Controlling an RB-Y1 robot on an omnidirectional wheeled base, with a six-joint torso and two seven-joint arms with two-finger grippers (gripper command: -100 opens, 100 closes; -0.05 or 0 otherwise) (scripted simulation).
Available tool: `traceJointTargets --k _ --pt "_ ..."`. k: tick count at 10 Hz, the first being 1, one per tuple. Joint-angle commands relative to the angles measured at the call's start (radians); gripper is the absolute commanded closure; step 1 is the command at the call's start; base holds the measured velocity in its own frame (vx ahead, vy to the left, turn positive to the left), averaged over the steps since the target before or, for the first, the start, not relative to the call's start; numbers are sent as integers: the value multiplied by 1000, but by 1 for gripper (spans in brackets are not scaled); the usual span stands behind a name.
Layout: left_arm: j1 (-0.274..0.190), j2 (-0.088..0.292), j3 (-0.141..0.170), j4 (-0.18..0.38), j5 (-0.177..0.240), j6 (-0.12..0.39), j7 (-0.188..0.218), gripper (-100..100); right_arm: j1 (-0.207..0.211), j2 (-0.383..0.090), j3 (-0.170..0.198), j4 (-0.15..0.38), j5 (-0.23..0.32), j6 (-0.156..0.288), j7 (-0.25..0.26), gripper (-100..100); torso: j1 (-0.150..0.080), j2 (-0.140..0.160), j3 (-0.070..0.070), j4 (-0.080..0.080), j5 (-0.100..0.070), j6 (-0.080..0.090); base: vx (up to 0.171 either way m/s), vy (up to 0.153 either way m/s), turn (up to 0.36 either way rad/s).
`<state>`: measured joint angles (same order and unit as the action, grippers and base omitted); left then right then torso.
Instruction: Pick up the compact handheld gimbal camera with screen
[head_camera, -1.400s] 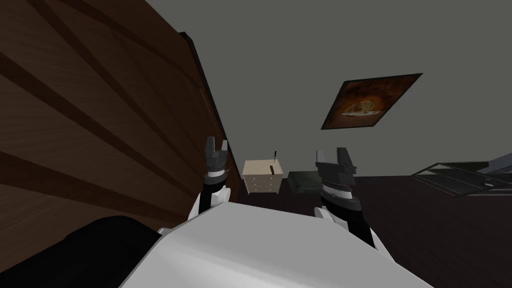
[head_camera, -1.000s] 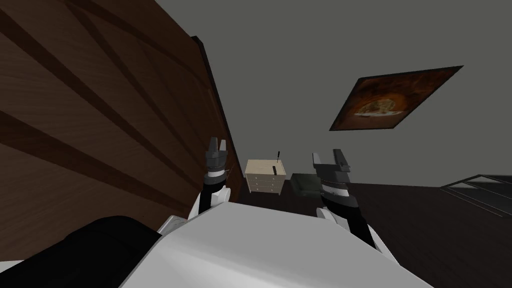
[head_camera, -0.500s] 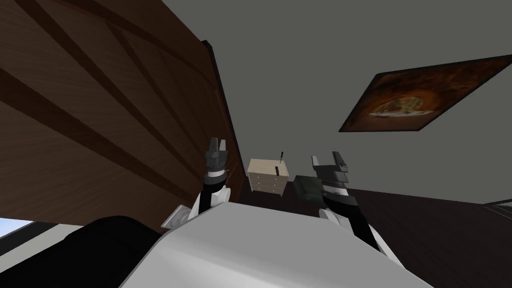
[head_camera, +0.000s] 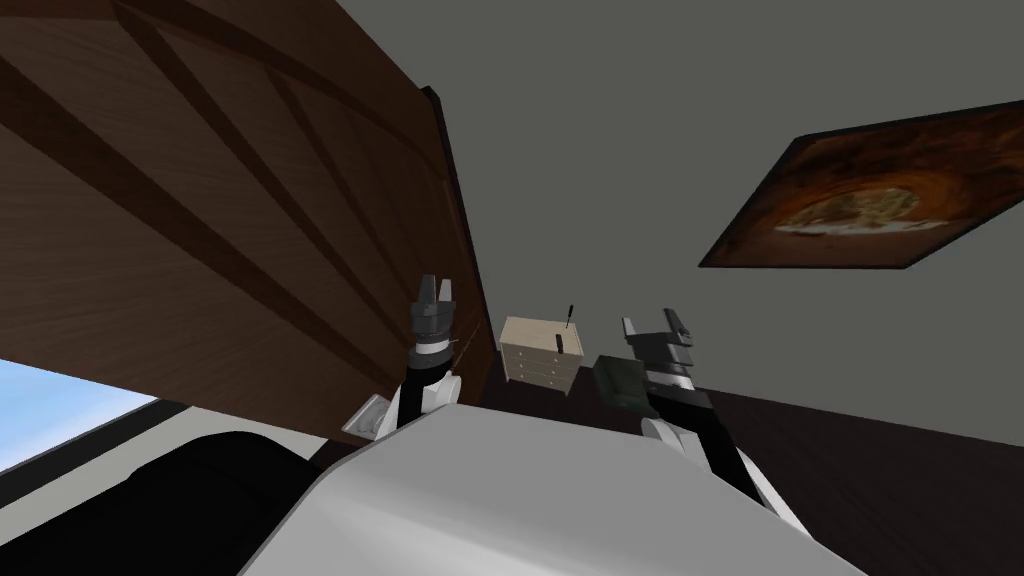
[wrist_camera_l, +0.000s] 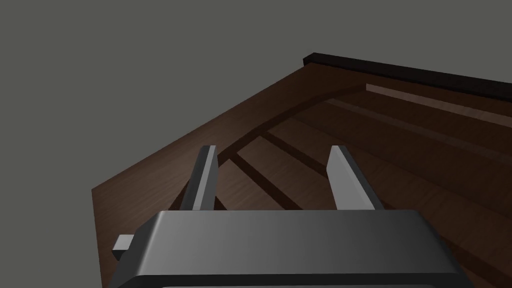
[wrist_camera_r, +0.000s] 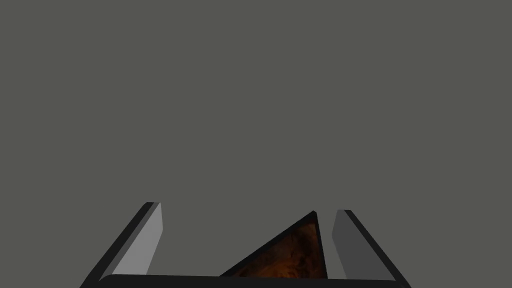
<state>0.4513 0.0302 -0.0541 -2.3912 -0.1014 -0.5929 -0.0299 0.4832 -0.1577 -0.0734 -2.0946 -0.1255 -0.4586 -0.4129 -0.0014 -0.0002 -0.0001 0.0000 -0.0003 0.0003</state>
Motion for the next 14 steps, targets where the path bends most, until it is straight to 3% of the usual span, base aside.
traceJointTargets --k 1,2,5,6,7,8,9,10,11,12,13,14 --pt "0 0 0 0 0 0 0 0 -10 -7 -12 32 -28 37 -50 -100 0 0 0 0 0 0 -10 -15 196" --pt "0 0 0 0 0 0 0 0 -10 -7 -12 32 -28 37 -62 -100 0 0 0 0 0 0 -4 -18 105" --pt "0 0 0 0 0 0 0 0 -23 -20 -35 94 -81 98 -150 -100 0 0 0 0 0 0 1 -16 174" --pt "0 0 0 0 0 0 0 0 -23 -20 -35 94 -81 98 -168 -100 0 -1 0 0 0 -1 1 -18 94" --pt "0 0 0 0 0 0 0 0 -30 -26 -46 127 -109 130 -202 -100 0 0 0 0 0 0 4 -16 168" --pt "0 0 0 0 0 0 0 0 -30 -26 -46 127 -109 130 -222 -100 0 -1 0 0 0 0 4 -15 118" --pt "0 0 0 0 0 0 0 0 -36 -31 -57 161 -136 164 -252 -100 0 -1 0 0 0 0 4 -12 221" --pt "0 0 0 0 0 0 0 0 -36 -31 -57 161 -136 164 -277 -100 0 -1 0 0 0 0 4 -14 115" --pt "0 0 0 0 0 0 0 0 -42 -35 -68 197 -165 197 -309 -100 0 -1 0 0 0 0 10 -12 174" --pt "0 0 0 0 0 0 0 0 -42 -35 -68 197 -165 197 -332 -100 0 -1 -1 0 0 0 9 -13 123" --pt "0 0 0 0 0 0 0 0 -49 -39 -78 233 -193 231 -358 -100 0 -1 -1 0 0 0 9 -12 271" --pt "0 0 0 0 0 0 0 0 -49 -39 -78 233 -193 231 -384 -100 0 -1 -1 0 0 0 11 -17 96"
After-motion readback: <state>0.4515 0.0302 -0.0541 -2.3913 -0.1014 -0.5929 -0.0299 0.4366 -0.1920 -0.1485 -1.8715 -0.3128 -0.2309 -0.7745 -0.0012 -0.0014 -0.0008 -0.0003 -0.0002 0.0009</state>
